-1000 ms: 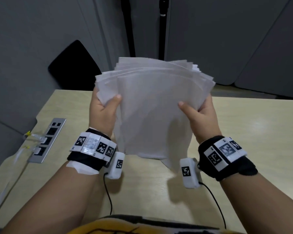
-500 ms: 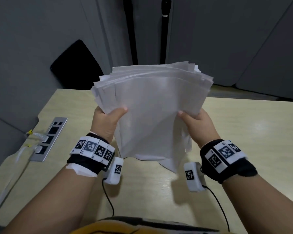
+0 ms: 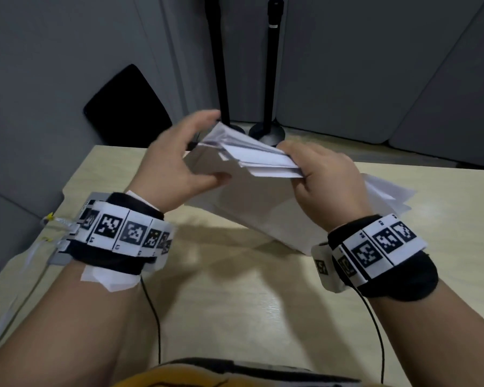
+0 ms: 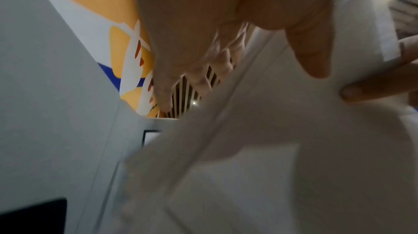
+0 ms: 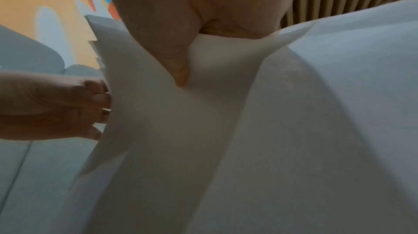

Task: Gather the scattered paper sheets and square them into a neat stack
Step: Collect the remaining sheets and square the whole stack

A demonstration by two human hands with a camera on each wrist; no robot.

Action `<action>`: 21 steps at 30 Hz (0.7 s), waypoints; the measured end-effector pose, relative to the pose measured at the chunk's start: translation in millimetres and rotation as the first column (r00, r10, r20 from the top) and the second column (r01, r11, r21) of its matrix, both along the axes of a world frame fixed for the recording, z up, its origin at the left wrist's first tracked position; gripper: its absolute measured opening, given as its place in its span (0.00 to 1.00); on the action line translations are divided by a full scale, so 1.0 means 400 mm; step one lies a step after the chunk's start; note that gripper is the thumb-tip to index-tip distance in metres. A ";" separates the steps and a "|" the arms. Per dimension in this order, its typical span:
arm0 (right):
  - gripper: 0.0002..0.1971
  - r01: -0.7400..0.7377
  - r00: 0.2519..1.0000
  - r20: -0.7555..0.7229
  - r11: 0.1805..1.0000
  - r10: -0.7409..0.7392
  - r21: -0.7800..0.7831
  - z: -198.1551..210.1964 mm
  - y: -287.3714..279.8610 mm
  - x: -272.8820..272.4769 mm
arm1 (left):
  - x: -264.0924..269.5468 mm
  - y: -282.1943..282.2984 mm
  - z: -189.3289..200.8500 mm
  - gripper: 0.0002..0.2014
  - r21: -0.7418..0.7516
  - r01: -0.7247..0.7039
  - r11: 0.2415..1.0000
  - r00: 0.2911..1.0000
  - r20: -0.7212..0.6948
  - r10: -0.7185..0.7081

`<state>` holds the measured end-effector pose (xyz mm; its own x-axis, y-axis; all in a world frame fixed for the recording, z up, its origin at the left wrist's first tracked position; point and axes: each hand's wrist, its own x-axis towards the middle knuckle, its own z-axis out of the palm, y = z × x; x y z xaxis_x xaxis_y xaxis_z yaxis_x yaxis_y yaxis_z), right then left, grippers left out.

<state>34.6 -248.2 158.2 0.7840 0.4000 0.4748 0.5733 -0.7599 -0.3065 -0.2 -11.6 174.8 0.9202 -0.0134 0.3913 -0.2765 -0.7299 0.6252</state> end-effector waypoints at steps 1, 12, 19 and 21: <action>0.27 -0.022 1.000 0.003 0.999 0.022 -0.025 0.002 0.006 -0.004 | 0.002 -0.008 -0.002 0.37 -0.068 0.044 0.997 0.999 -0.018 -0.045; 0.35 0.398 0.916 -0.142 0.889 -0.374 0.225 -0.077 -0.063 0.035 | -0.001 0.042 -0.101 0.12 -0.592 -0.150 0.792 0.988 -0.122 0.096; 0.49 0.591 0.686 -0.726 0.550 0.044 0.591 -0.173 -0.153 0.041 | -0.021 0.135 -0.152 0.16 -0.659 -0.243 0.711 0.966 -0.233 0.115; 0.35 0.516 0.682 -0.712 0.582 0.165 0.629 -0.191 -0.162 0.040 | -0.026 0.142 -0.165 0.19 -0.683 -0.250 0.687 0.962 -0.258 0.094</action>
<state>50.7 -313.0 81.8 0.9871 -0.0157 -0.1590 -0.1598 -0.1033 -0.9817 -10.6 45.3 108.7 0.9322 0.3598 0.0396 -0.0128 -0.0766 0.9970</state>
